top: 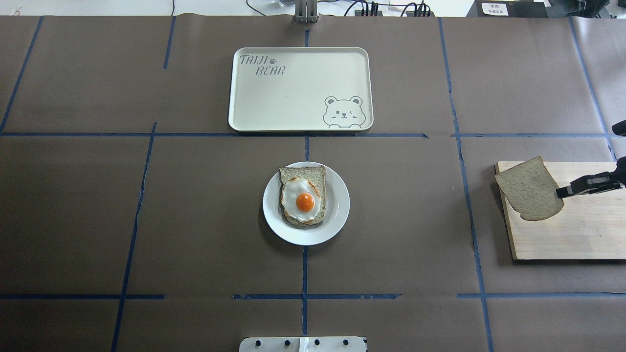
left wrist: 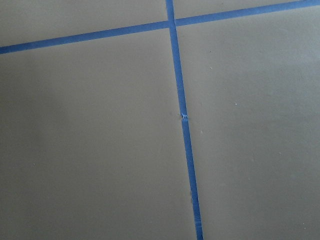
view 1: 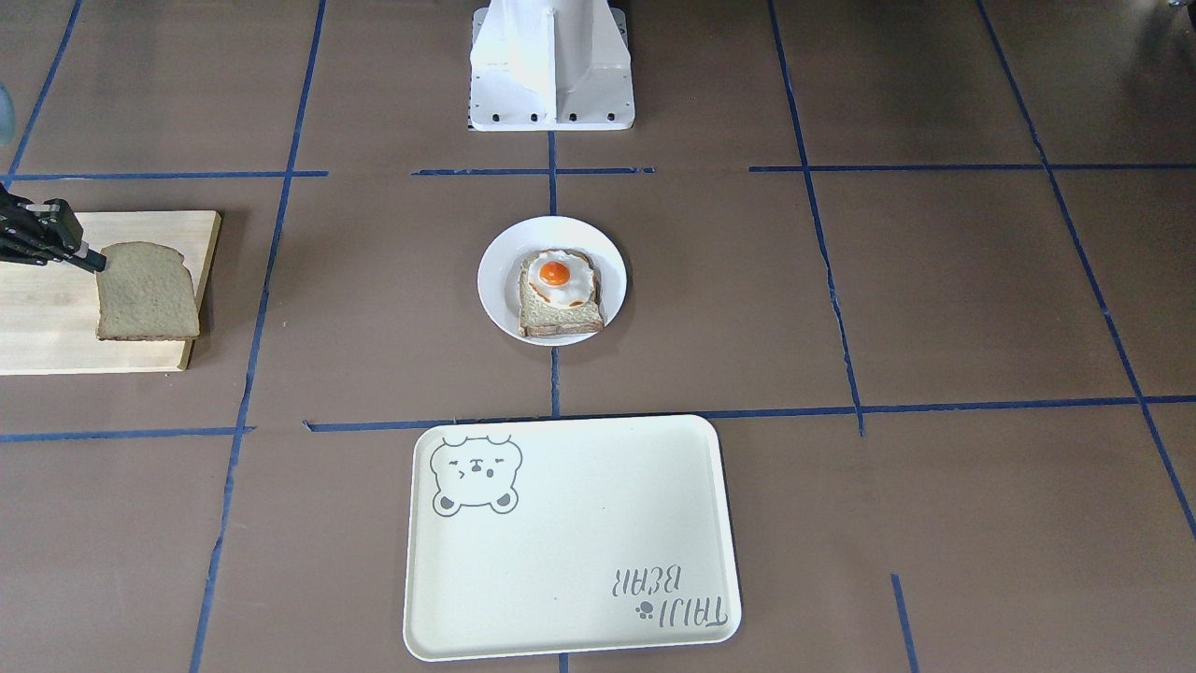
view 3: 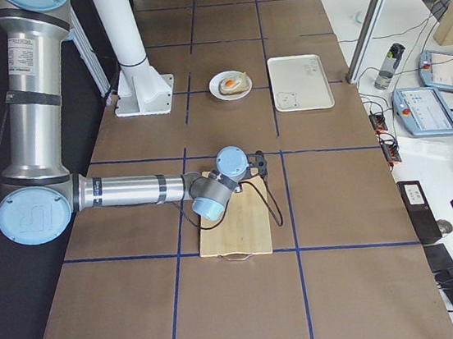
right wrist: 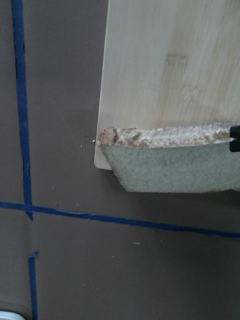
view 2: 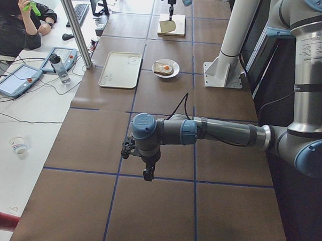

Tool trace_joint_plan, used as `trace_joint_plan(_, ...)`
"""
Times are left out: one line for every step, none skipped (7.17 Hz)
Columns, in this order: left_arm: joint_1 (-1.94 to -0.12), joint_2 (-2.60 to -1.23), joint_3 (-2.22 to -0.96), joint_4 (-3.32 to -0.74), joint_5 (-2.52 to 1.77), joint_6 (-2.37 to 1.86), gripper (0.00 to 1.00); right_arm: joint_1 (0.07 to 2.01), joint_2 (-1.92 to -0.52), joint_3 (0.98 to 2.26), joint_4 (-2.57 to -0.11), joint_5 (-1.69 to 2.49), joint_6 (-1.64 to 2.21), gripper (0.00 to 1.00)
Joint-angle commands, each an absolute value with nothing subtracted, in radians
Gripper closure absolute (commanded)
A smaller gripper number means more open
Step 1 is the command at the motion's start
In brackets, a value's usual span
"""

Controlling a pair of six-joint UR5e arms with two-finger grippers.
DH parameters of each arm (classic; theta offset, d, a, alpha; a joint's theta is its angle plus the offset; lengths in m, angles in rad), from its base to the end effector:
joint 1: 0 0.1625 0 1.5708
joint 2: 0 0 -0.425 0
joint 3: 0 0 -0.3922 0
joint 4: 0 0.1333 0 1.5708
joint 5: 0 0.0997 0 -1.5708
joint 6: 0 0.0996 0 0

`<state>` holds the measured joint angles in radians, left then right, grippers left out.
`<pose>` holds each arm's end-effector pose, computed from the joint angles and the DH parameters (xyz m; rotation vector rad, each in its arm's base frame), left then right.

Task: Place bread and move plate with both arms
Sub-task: 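Lift the bread slice with the right gripper and carry it over the plate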

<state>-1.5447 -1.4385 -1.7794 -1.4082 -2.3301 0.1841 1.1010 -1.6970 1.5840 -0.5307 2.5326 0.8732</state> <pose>-0.0535 -0.4296 0.6345 -0.0220 0.7638 0.1671 -0.1539 -0.4171 0.5828 0.1127 -1.2156 -0.0933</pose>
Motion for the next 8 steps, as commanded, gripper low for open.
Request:
trace_joint_plan(-1.545, -1.442, -1.779, -1.408, -2.33, 0.184, 0.0, 1.103, -1.549, 1.586, -0.535, 2.548, 1.046, 1.0)
trace_joint_plan(-1.545, -1.442, -1.779, -1.41, -2.33, 0.184, 0.0, 1.079, -1.463, 1.586, -0.537, 2.54, 1.166, 1.0)
trace_joint_plan(-1.545, -1.442, -1.779, -1.41, -2.33, 0.184, 0.0, 1.039, -1.384, 1.585, -0.537, 2.522, 1.269, 1.0)
trace_joint_plan(-1.545, -1.442, -1.779, -1.41, -2.33, 0.184, 0.0, 0.979, -1.312, 1.586, -0.538, 2.455, 1.363, 1.0)
trace_joint_plan(-1.545, -1.443, -1.779, -1.41, -2.33, 0.184, 0.0, 0.886, -1.245, 1.586, -0.538, 2.331, 1.45, 1.0)
trace_joint_plan(-1.545, -1.443, -1.778, -1.41, -2.33, 0.184, 0.0, 0.809, -1.194, 1.586, -0.54, 2.233, 1.512, 1.0)
trace_joint_plan(-1.545, -1.443, -1.778, -1.41, -2.33, 0.184, 0.0, 0.736, -1.149, 1.589, -0.541, 2.126, 1.576, 1.0)
trace_joint_plan(-1.545, -1.443, -1.778, -1.41, -2.33, 0.184, 0.0, 0.666, -1.141, 1.615, -0.541, 2.036, 1.586, 1.0)
